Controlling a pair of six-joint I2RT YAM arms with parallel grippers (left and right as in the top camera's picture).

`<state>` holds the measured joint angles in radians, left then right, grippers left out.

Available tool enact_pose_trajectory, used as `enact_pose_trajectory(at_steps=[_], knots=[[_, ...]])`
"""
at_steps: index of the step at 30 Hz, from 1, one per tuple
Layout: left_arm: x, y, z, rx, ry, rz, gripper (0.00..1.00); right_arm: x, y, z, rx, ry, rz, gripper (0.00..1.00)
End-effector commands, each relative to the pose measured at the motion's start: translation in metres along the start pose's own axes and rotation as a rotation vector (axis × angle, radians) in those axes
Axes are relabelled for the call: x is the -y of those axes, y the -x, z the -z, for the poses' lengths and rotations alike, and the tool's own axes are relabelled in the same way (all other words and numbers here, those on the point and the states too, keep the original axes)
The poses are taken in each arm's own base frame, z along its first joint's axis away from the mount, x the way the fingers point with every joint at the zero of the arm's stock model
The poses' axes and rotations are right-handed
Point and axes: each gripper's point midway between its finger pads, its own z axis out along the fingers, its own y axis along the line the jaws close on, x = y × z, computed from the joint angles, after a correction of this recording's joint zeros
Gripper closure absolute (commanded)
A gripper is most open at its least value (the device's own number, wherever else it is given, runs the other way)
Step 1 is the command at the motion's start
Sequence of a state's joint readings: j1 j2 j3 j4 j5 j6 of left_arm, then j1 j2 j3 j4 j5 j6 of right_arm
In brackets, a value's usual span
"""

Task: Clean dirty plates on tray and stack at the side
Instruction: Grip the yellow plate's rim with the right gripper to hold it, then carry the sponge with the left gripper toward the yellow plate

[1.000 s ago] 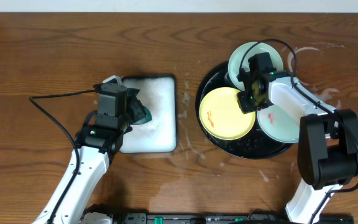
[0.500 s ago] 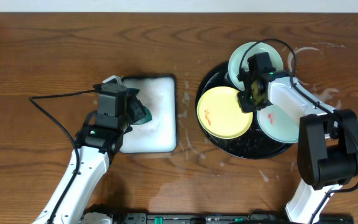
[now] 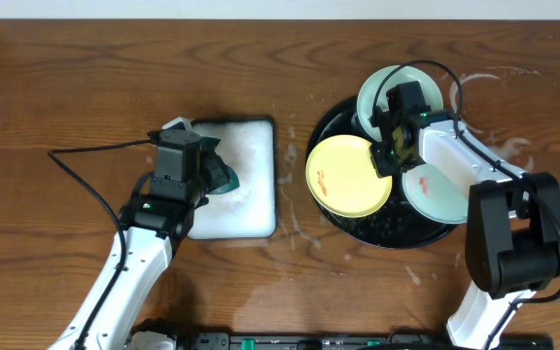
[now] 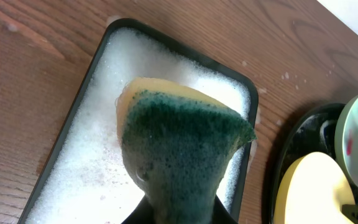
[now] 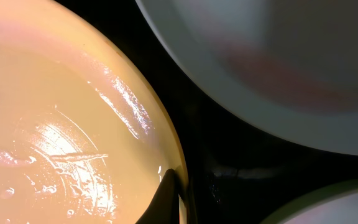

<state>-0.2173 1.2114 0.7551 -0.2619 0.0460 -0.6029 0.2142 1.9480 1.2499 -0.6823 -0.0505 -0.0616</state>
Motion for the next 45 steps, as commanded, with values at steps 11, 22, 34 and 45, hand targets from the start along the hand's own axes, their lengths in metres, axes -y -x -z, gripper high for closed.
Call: enact_pose_trajectory(at_steps=[11,22,34,45], knots=[[0.016,0.014,0.006,0.038,-0.058,-0.001,0.92,-0.007,-0.003,-0.001,-0.012,0.024,0.007,0.99],[0.046,0.053,0.06,0.231,-0.19,-0.079,0.92,-0.007,-0.006,-0.001,-0.022,0.024,0.006,0.99],[0.025,0.023,-0.007,0.049,-0.069,-0.088,0.92,-0.008,-0.01,-0.001,-0.041,0.029,-0.017,0.99],[0.077,0.043,0.058,0.129,-0.336,-0.044,0.93,-0.009,-0.009,0.008,-0.043,0.028,-0.059,0.99]])
